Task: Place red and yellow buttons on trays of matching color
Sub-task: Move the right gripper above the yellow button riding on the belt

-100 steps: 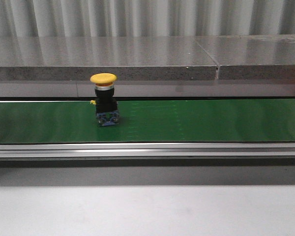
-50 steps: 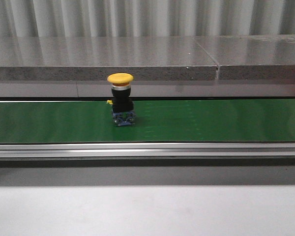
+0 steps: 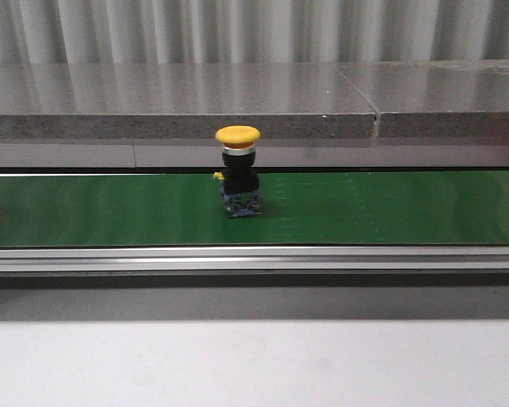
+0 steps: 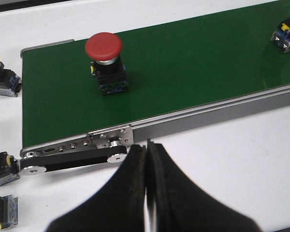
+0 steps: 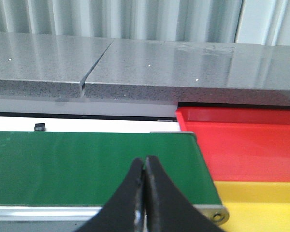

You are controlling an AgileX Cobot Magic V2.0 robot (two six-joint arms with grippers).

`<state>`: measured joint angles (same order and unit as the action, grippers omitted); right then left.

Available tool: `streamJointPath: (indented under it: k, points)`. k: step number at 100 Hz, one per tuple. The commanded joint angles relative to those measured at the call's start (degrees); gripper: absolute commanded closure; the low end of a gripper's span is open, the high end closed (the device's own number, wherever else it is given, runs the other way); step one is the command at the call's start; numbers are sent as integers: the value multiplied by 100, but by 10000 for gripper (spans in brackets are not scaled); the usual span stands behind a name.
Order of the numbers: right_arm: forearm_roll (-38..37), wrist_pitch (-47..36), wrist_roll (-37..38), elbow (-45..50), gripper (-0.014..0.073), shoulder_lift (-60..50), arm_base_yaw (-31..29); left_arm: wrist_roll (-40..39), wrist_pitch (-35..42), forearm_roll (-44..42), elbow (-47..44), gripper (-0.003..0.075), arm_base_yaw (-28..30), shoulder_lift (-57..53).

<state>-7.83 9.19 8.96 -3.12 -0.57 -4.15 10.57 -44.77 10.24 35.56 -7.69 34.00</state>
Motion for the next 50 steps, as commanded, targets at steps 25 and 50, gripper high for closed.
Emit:
streamJointPath:
  k: [25,50]
  points:
    - [-15,2251,-16,-2098,660,1484,7,-58,311,87,125,740,-52,-156]
    - [117,2775,-97,-3414,660,2904,62,-58,311,87,125,740,-52,-156]
